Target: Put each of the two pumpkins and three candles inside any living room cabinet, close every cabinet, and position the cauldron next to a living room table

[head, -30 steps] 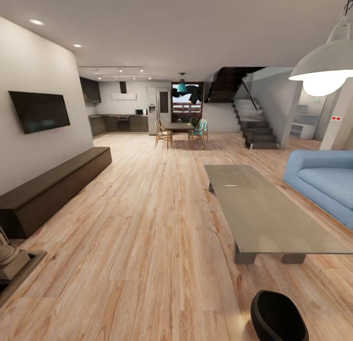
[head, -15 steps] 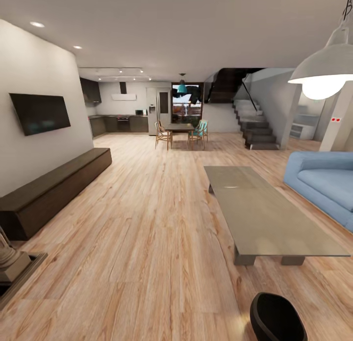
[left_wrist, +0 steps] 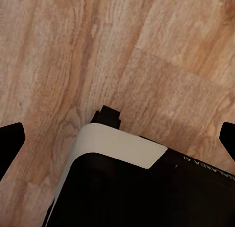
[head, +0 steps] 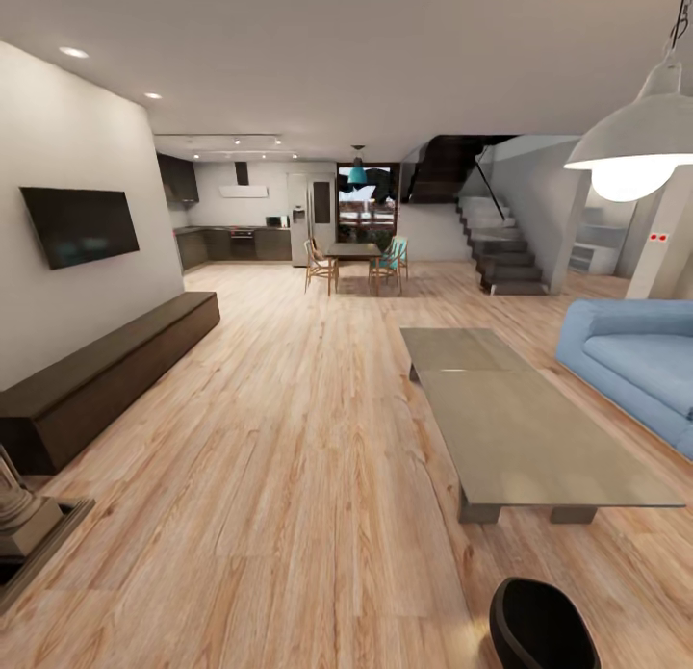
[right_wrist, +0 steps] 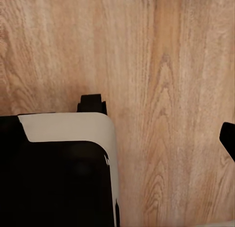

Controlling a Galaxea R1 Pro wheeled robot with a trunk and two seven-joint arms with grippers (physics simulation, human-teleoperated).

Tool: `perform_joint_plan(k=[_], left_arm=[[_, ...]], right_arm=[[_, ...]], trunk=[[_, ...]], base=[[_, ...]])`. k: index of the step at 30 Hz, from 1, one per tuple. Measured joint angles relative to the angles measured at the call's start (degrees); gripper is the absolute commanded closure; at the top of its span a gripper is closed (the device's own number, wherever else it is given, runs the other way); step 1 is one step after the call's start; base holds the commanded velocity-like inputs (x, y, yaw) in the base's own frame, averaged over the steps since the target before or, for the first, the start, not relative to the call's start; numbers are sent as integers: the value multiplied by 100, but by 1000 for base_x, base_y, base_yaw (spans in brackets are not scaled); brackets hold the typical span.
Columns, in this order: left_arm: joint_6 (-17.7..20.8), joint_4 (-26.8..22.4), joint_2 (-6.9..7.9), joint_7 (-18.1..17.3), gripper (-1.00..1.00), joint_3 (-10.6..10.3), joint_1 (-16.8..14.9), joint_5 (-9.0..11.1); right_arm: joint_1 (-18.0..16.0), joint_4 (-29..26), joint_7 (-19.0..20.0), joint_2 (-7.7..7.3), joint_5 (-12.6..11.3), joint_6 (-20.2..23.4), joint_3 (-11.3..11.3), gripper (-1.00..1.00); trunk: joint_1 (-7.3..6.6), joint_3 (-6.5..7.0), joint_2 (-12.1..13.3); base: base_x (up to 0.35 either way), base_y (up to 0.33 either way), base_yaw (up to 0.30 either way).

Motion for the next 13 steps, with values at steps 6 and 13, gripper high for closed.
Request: perform_joint_plan(k=[6, 13], left_arm=[[-4, 4, -6, 0, -100, 0, 0, -4], [-5, -2, -9, 0, -100, -2, 0, -8]], right_arm=[[0, 0, 0, 0, 0, 0, 0, -100], [0, 0, 0, 0, 0, 0, 0, -100]], trunk=[[-132, 108, 241], [-286, 234, 522]], base=[[0, 0, 0], [0, 0, 0]])
